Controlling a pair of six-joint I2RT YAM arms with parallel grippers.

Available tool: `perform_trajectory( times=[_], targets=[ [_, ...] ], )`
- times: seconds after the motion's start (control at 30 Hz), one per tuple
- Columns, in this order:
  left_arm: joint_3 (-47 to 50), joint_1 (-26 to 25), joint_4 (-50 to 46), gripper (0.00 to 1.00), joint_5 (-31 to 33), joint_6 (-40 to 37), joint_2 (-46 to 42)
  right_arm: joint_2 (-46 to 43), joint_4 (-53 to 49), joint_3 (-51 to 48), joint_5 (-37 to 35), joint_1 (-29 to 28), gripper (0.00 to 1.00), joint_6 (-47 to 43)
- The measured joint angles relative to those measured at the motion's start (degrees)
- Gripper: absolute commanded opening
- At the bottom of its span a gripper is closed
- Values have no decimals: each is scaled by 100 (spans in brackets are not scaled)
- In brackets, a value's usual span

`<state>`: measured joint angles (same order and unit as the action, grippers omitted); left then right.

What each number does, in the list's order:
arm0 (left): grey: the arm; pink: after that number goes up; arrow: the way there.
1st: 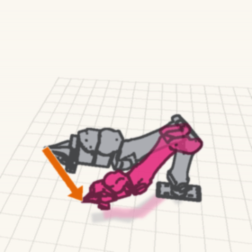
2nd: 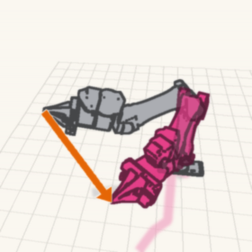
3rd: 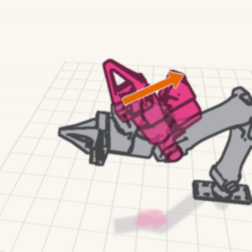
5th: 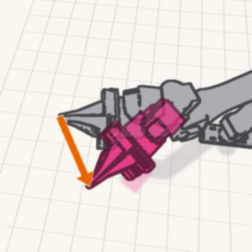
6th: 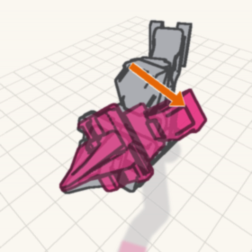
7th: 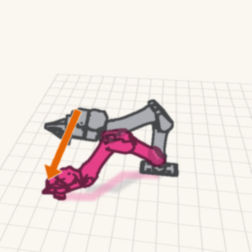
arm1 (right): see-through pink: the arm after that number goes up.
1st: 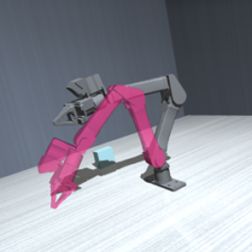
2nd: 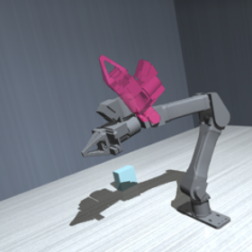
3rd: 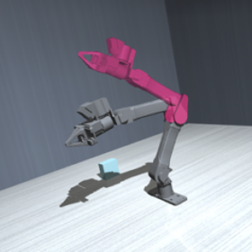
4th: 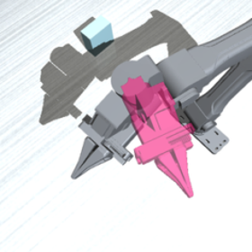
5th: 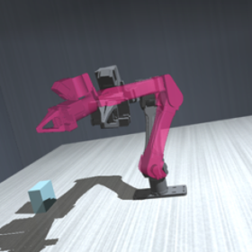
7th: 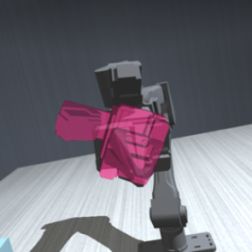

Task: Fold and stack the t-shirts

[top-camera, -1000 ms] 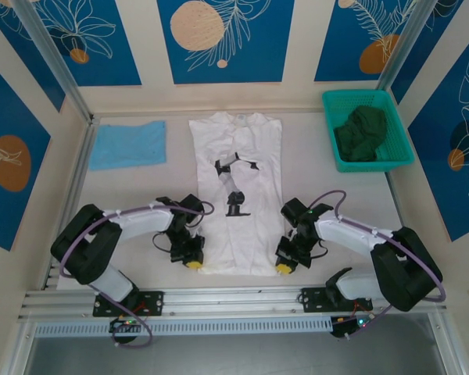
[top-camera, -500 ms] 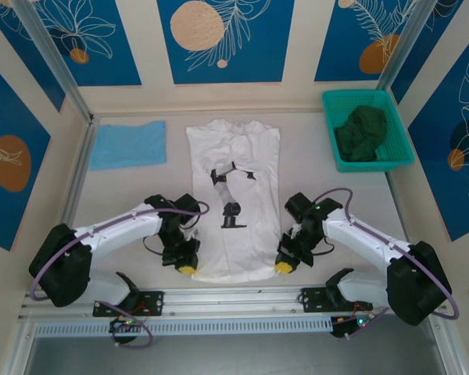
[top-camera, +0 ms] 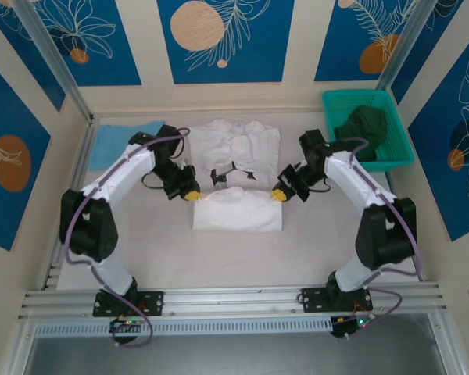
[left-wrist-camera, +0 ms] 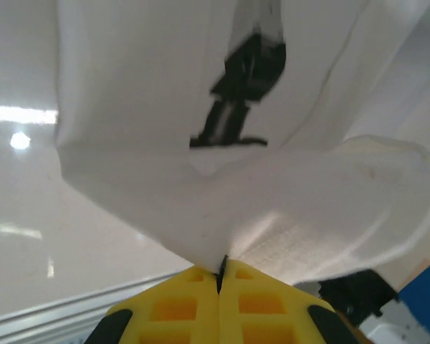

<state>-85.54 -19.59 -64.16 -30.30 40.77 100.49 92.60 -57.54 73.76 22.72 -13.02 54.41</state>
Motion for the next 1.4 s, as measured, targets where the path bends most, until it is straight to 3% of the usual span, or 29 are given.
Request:
perform_trajectory(
  times=[0.33,0.63,0.73,0.8,0.87,0.93,1.0,1.1,1.23,1.4],
  targets=[
    [-2124,763,-87,0,138,-44,2315,2411,269,1766,-177,208,0,262],
    [-3620,780,-293,4,50,-24,3488,3324,238,2586,-151,328,0,577],
    [-3654,787,-308,5,52,37,3580,3338,234,2590,-149,382,2,721],
    [-3698,789,-321,10,59,111,3626,3357,236,2627,-122,426,10,824],
    [-3705,789,-317,14,66,197,3652,3440,219,2752,-81,472,25,925],
    [-3705,796,-304,31,94,258,3663,3558,238,2933,-57,522,42,992],
    [-3718,811,-297,41,153,361,3663,3609,238,3029,-37,584,51,1014],
    [-3729,859,-295,59,389,459,3650,3602,181,3141,-42,721,56,1001],
    [-3322,938,-138,59,748,551,3281,3351,225,3032,-142,876,59,868],
    [-2022,835,243,40,780,431,2026,2122,485,1961,-275,713,49,367]
  ],
)
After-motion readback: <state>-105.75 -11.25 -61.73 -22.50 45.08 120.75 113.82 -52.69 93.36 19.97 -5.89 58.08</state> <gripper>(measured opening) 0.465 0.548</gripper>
